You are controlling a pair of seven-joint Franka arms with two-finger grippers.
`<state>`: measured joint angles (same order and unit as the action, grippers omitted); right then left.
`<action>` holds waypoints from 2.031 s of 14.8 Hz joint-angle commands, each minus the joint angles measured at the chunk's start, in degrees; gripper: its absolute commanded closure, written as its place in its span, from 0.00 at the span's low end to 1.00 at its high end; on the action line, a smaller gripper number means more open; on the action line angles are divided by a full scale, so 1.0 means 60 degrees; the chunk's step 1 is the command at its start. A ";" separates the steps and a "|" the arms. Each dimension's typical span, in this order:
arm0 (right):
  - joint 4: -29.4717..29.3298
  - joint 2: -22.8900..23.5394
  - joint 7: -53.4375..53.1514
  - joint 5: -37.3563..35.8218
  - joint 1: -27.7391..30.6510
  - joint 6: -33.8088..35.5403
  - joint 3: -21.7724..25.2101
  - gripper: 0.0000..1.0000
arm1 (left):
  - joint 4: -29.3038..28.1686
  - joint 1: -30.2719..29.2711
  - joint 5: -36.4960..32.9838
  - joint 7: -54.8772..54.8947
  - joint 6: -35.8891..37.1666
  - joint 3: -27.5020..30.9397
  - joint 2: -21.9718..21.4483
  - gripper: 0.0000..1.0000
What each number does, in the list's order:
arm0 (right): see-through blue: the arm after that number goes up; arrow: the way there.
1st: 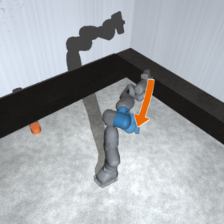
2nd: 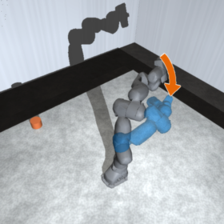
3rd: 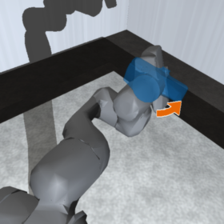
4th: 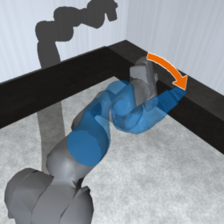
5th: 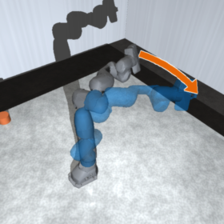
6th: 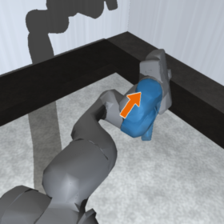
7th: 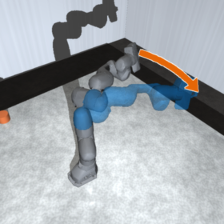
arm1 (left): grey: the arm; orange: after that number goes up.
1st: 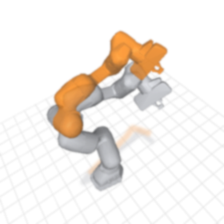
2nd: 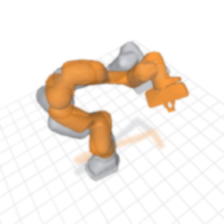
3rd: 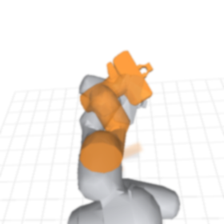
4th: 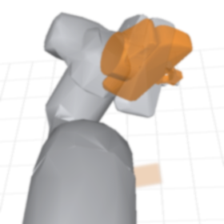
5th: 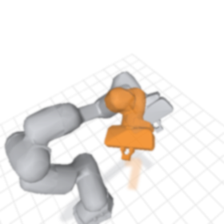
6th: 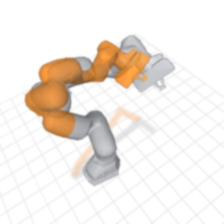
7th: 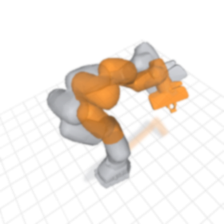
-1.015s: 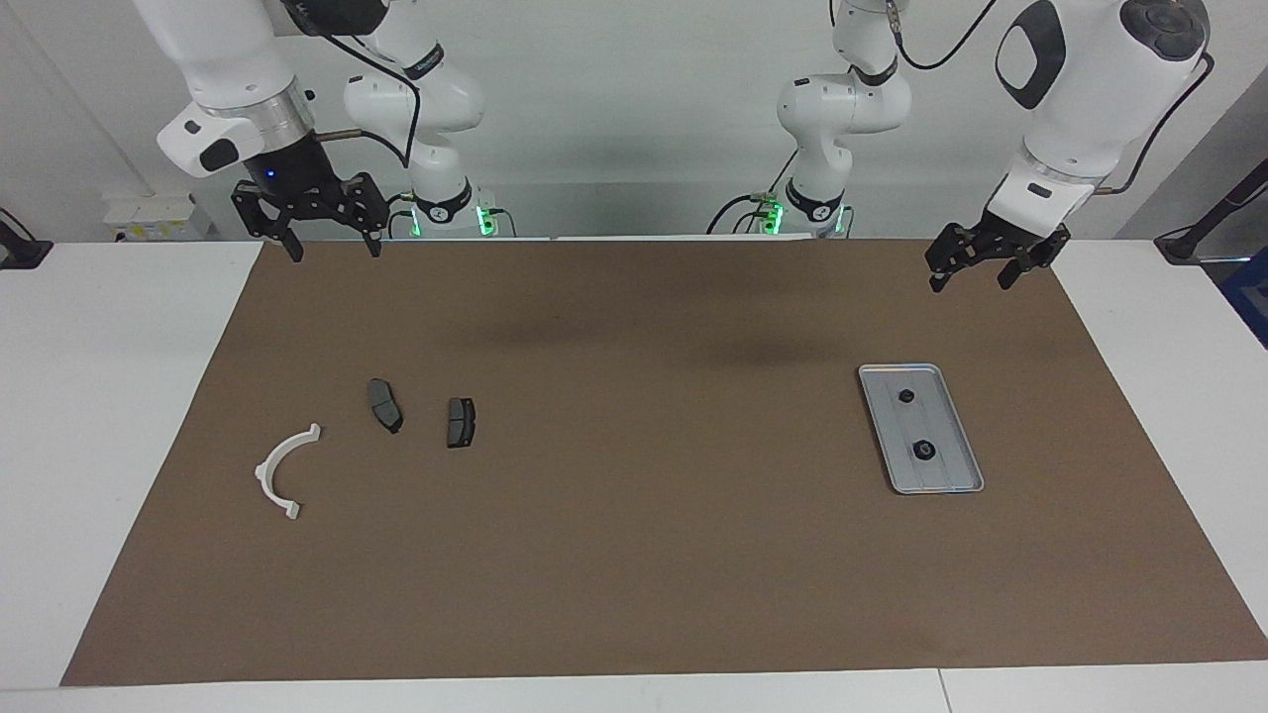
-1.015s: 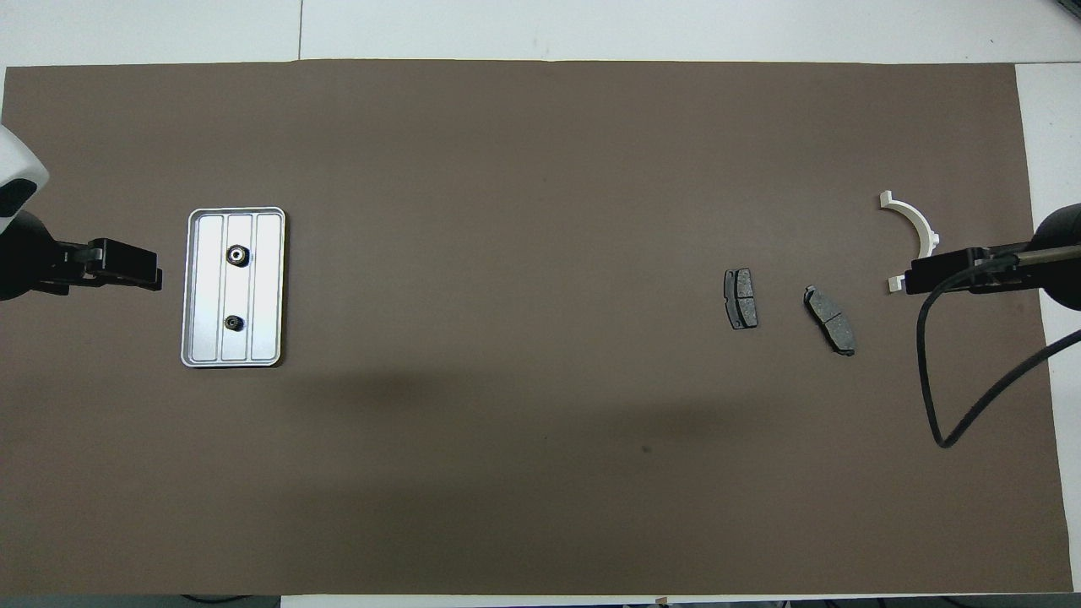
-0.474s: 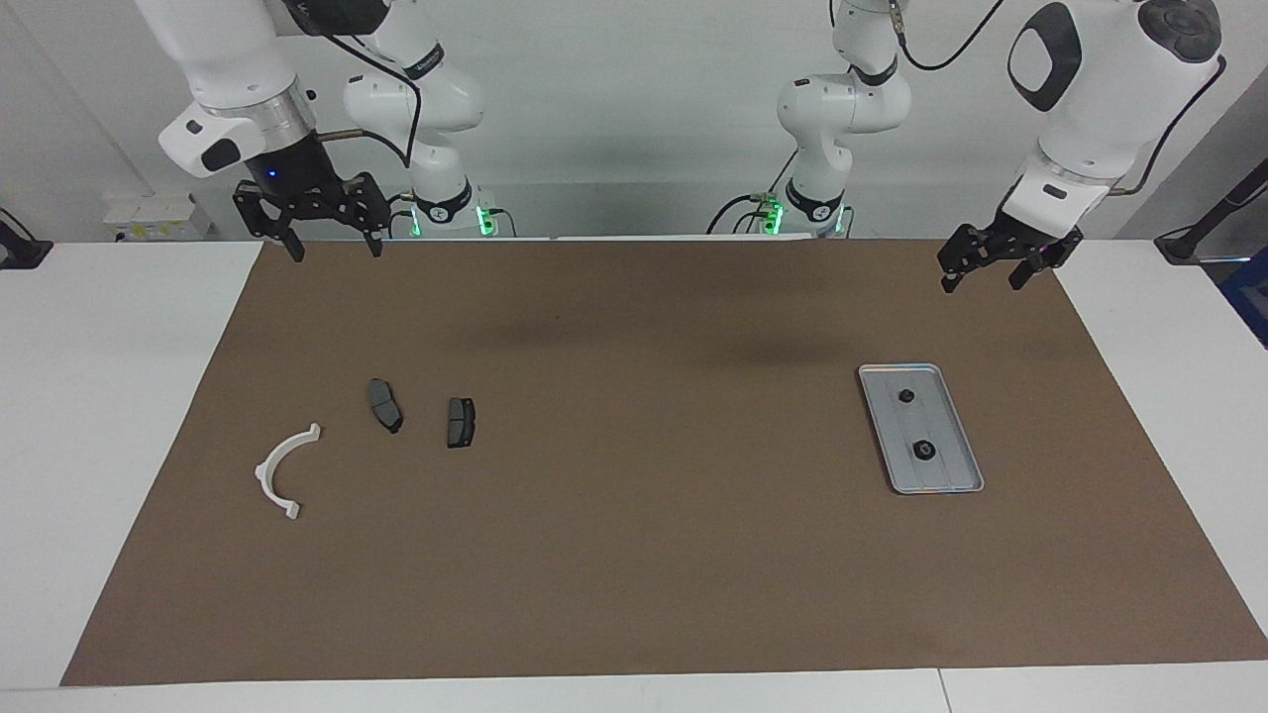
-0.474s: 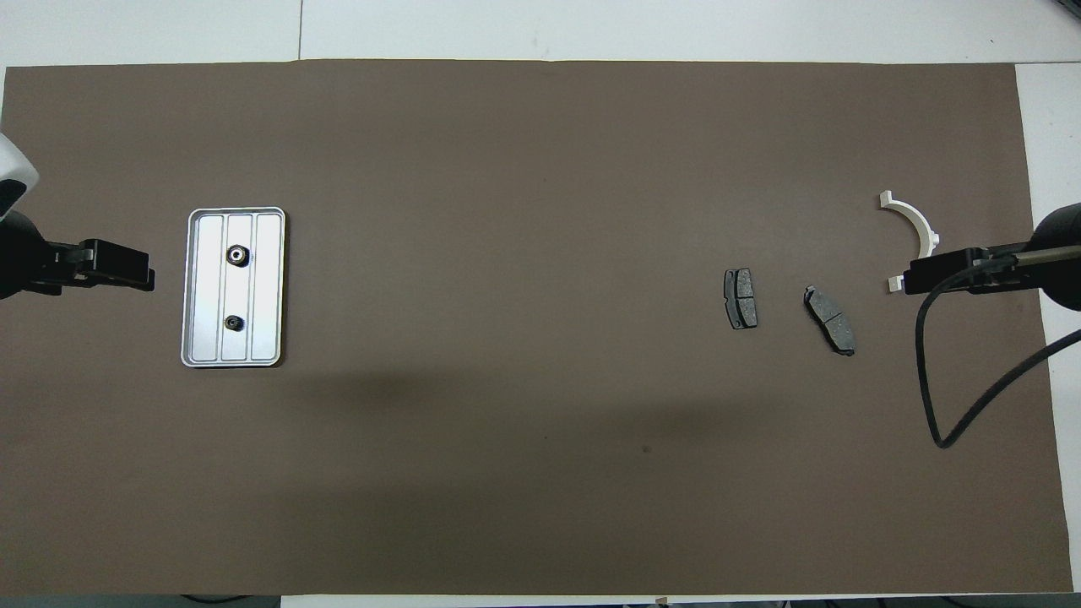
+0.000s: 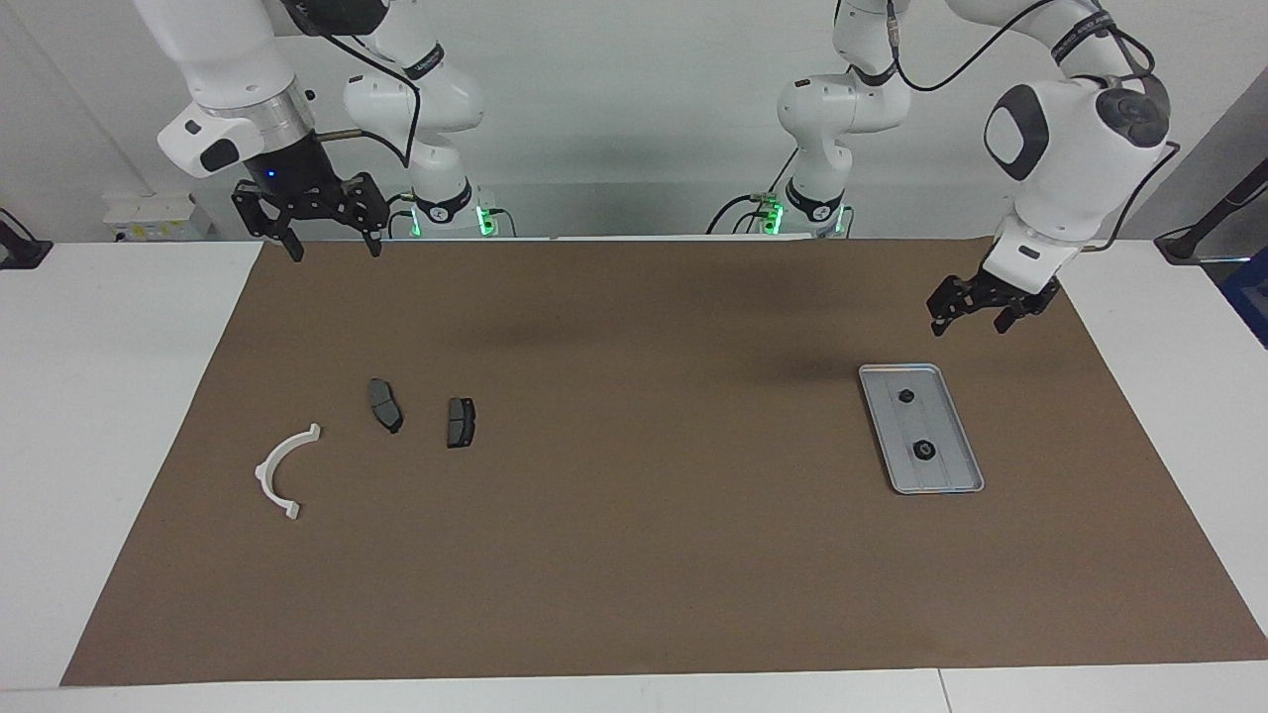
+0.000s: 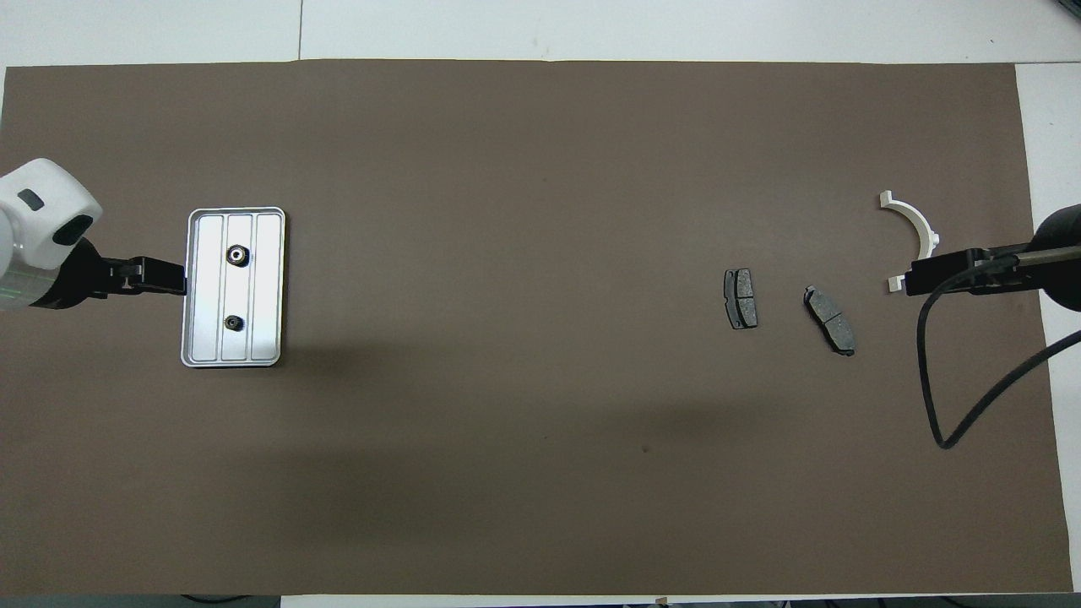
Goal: Place bearing gear from tray to pile
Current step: 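Reach the left gripper to the tray and grasp the nearer bearing gear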
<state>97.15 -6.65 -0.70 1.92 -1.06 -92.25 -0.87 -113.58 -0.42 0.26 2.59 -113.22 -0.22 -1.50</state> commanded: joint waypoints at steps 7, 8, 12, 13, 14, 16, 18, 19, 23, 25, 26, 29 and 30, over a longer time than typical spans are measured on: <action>0.0068 -0.0137 -0.0088 0.0280 0.0118 0.0141 0.0014 0.00 | -0.1798 -0.0384 -0.0058 0.0813 -0.2501 -0.0051 0.0454 0.00; 0.0068 -0.0137 -0.0088 0.0280 0.0118 0.0141 0.0014 0.00 | -0.1885 -0.0369 -0.0058 0.0813 -0.2676 -0.0051 0.0586 0.00; 0.0083 -0.0137 -0.0088 0.0280 0.0118 0.0141 0.0029 0.00 | -0.2032 -0.0267 -0.0058 0.0798 -0.3204 -0.0051 0.1025 0.00; 0.0083 -0.0137 -0.0088 0.0280 0.0118 0.0141 0.0029 0.00 | -0.2090 -0.0238 -0.0058 0.0755 -0.3350 -0.0051 0.1114 0.00; 0.0083 -0.0137 -0.0088 0.0280 0.0118 0.0155 0.0029 0.00 | -0.2178 -0.0237 -0.0058 0.0754 -0.3424 -0.0051 0.1173 0.00; 0.0083 -0.0137 -0.0088 0.0280 0.0118 0.0184 0.0029 0.00 | -0.2368 -0.0237 -0.0058 0.0754 -0.3571 -0.0051 0.1203 0.00; 0.0068 -0.0151 -0.0088 0.0280 0.0118 0.0170 0.0029 0.00 | -0.2457 -0.0208 -0.0058 0.0710 -0.3732 -0.0051 0.1246 0.00; 0.0068 -0.0152 -0.0088 0.0280 0.0118 0.0184 0.0029 0.00 | -0.2457 -0.0208 -0.0058 0.0696 -0.3849 -0.0051 0.1392 0.00; 0.0083 -0.0210 -0.0088 0.0280 0.0118 0.0184 0.0029 0.00 | -0.2516 -0.0106 -0.0058 0.0681 -0.3967 -0.0066 0.1510 0.00; 0.0083 -0.0210 -0.0088 0.0280 0.0118 0.0184 0.0029 0.00 | -0.2603 -0.0047 -0.0044 0.0608 -0.3981 -0.0066 0.1510 0.00; 0.0083 -0.0210 -0.0103 0.0280 0.0118 0.0184 0.0029 0.00 | -0.2662 -0.0047 -0.0044 0.0579 -0.4054 -0.0066 0.1510 0.00; 0.0097 -0.0210 -0.0117 0.0280 0.0118 0.0170 0.0029 0.00 | -0.2735 -0.0003 -0.0044 0.0491 -0.4201 -0.0066 0.1583 0.00; 0.0112 -0.0210 -0.0132 0.0280 0.0118 0.0184 0.0029 0.00 | -0.2794 0.0012 -0.0044 0.0491 -0.4187 -0.0066 0.1569 0.00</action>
<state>97.15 -6.99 -0.71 1.92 -1.02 -92.11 -0.68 -128.81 -1.51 0.26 6.57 -136.45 -1.25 8.08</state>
